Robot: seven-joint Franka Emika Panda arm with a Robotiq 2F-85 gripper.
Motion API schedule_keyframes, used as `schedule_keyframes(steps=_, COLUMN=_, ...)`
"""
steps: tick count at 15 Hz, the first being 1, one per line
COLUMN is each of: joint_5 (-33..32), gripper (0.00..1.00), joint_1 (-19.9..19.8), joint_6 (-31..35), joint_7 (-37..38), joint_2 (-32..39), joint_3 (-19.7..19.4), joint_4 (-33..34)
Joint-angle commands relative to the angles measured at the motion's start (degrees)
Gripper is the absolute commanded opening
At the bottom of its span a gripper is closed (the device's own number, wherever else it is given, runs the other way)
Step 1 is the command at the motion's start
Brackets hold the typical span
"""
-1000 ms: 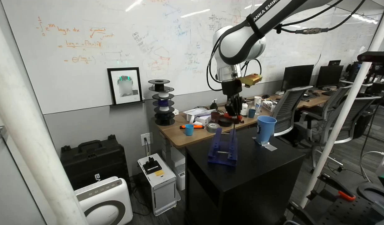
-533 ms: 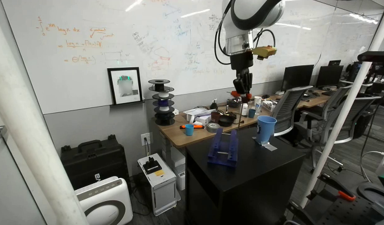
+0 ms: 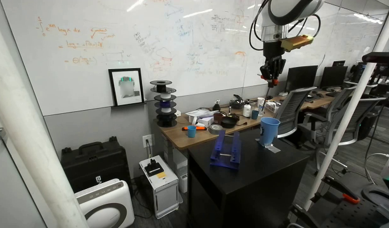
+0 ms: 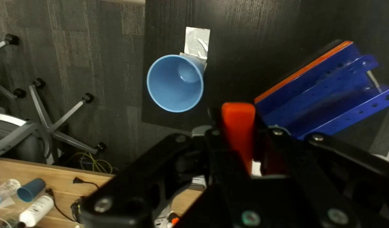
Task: Put the wrench in the big light blue cup
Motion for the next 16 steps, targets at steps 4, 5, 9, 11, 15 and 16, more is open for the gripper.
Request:
schedule_keyframes(steps=4, joint_5=-0.4, gripper=0.14, joint_1=-3.3, joint_6=6.1, joint_7=5.3, joint_2=5.2, joint_3=-3.1, joint_4=-0.5)
schedule_keyframes(steps=5, joint_5=-0.1, gripper=0.14, joint_1=-3.4, joint_6=7.3, joint_7=5.5, joint_2=6.4, joint_3=-3.4, joint_4=-0.6)
schedule_keyframes(steps=9, joint_5=3.6, gripper=0.14, joint_1=-3.6, joint_6=11.0, joint_7=5.4, joint_2=12.1, joint_3=-4.1, joint_4=-1.3)
schedule_keyframes(steps=11, joint_5=5.6, gripper=0.14, joint_1=-3.5, joint_6=12.3, joint_7=4.9, joint_2=14.9, joint_3=-4.2, joint_4=-1.4)
schedule_keyframes(steps=15, joint_5=11.0, gripper=0.47, joint_1=-3.3, joint_6=9.8, joint_7=3.1, joint_2=15.0, joint_3=-3.7, joint_4=-1.9)
schedule_keyframes(steps=16, joint_5=11.5, gripper=0.53, joint_1=-3.3, joint_6=8.0, joint_7=1.9, joint_2=12.3, joint_3=-3.6, joint_4=-3.2)
